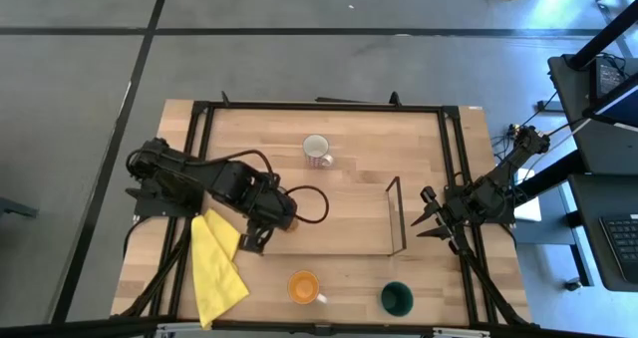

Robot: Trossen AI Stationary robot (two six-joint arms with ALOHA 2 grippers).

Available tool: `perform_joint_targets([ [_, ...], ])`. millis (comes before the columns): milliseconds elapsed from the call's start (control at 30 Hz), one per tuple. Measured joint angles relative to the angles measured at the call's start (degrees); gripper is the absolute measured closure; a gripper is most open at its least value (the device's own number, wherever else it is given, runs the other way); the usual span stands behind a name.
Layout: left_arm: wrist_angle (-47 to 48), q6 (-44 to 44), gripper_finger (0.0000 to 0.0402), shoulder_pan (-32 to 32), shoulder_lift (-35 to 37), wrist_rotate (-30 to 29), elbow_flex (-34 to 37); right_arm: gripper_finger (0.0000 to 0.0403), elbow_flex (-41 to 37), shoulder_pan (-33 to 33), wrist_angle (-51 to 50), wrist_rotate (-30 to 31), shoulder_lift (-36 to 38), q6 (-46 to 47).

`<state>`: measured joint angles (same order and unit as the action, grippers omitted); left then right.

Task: Stack small to large cups/mugs on shelf
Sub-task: Put the brown cup on the shelf

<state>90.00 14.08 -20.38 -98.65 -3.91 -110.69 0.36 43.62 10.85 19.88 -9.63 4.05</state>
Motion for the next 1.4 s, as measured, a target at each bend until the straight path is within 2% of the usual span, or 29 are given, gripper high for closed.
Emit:
perform_joint_targets([
  [167,-0.2,4.7,0.0401,0.9,0.1,0.5,1.3,0.0264,0.0,0.0,0.0,0.0,0.0,0.0],
  [433,-0.1,8.5,0.0401,1.9,0.0,3.3,10.6,0.0264,0.0,0.0,0.0,0.0,0.0,0.0],
  [767,0.0,9.7,0.0398,2.5,0.0,3.3,7.1,0.0264,0.0,0.0,0.0,0.0,0.0,0.0],
  [1400,-0.2,9.5,0.0391,2.5,0.0,1.9,7.1,0.0264,0.0,0.0,0.0,0.0,0.0,0.0],
])
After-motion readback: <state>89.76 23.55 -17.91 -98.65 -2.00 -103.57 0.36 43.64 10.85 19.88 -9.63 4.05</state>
